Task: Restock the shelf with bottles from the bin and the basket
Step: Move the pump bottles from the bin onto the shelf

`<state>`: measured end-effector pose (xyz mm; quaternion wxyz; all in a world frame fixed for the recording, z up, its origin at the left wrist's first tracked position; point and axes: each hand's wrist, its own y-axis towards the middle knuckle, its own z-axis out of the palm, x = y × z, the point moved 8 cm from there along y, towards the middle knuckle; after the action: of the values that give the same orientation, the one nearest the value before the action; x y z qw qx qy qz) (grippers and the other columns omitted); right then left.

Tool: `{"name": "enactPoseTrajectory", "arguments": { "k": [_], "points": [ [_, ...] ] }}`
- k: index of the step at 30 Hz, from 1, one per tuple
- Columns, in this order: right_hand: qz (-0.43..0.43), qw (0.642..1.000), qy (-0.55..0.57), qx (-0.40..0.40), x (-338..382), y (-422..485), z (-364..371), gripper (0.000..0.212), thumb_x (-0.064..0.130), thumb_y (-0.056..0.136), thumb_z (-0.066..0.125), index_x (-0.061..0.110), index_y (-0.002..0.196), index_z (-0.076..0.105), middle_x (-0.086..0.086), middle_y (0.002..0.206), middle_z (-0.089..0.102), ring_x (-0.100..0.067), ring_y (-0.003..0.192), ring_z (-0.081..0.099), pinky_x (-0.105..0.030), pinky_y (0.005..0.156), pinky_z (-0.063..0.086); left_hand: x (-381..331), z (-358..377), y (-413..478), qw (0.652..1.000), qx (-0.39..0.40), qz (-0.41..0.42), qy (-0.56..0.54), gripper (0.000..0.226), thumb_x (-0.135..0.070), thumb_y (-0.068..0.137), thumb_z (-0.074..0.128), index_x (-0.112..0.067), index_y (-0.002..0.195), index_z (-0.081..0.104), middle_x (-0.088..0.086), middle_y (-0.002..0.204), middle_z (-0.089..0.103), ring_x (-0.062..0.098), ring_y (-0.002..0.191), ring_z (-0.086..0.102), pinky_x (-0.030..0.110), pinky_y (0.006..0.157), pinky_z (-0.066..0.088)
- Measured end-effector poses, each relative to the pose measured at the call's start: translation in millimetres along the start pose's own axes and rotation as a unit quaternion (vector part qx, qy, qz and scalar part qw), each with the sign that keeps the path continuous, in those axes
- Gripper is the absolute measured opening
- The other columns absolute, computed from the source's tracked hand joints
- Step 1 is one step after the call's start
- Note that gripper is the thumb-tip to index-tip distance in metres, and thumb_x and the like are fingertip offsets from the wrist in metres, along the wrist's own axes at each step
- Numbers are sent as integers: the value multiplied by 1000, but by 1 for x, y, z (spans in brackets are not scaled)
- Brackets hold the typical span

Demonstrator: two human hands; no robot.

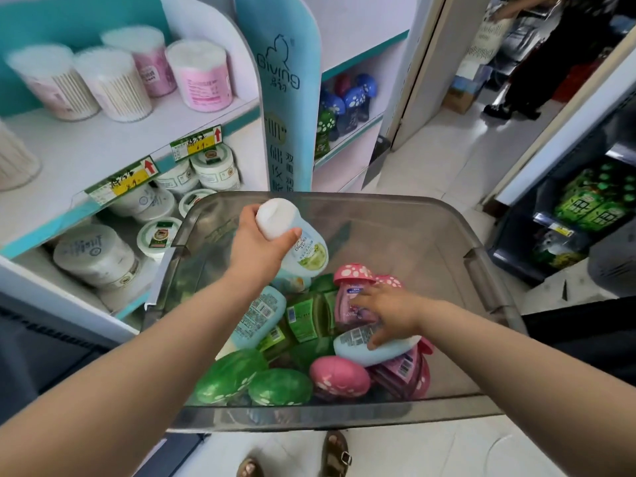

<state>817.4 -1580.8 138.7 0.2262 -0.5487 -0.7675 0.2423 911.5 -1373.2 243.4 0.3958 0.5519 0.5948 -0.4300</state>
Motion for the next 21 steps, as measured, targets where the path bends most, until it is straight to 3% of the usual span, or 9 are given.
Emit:
{"name": "enactPoseTrajectory", "arguments": {
  "k": [3, 7, 9, 13, 16, 21],
  "points": [
    [-36, 998, -35, 49, 16, 1, 5, 91, 57, 67, 74, 32, 144, 31, 1, 144, 38, -25, 128, 39, -42, 102, 38, 5, -5, -1, 1000, 2, -6, 5, 55, -27, 75, 78, -20, 118, 44, 0, 113, 56, 20, 103, 57, 36, 91, 50],
    [-4, 986, -97, 136, 16, -4, 26, 104, 39, 67, 79, 35, 149, 14, -7, 146, 33, -31, 123, 44, -45, 98, 42, 5, -6, -1, 1000, 6, -6, 4, 57, -29, 75, 79, -22, 118, 43, 0, 114, 56, 20, 103, 57, 38, 91, 50],
    [8, 988, -80, 135, 12, -6, 27, 98, 29, 69, 77, 35, 147, 17, -7, 136, 44, -30, 115, 51, -45, 94, 47, 5, -7, -2, 1000, 11, 0, 10, 56, -29, 76, 78, -22, 118, 43, 0, 113, 56, 19, 102, 57, 33, 87, 49],
    [54, 990, 99, 86, -12, -12, 8, 72, 17, 72, 72, 30, 134, 39, 1, 119, 56, -19, 100, 56, -34, 86, 52, 10, -10, -4, 1000, 25, 3, 12, 51, -29, 76, 78, -24, 115, 46, 1, 112, 60, 20, 101, 59, 34, 85, 51],
    [50, 982, 182, 6, -19, -15, -17, 51, 22, 71, 74, 25, 118, 55, 2, 110, 59, -15, 93, 57, -27, 75, 49, 9, -12, -6, 999, 32, 6, 1, 53, -29, 75, 79, -25, 119, 50, 0, 114, 61, 20, 103, 60, 36, 87, 52],
    [33, 936, 324, -135, -13, -36, -79, 33, 20, 70, 80, 20, 96, 61, 6, 89, 63, -11, 78, 61, -14, 57, 46, 0, -33, -13, 1000, 14, 4, 8, 54, -29, 76, 78, -21, 118, 45, -2, 112, 57, 17, 99, 57, 28, 78, 46]
  ]
}}
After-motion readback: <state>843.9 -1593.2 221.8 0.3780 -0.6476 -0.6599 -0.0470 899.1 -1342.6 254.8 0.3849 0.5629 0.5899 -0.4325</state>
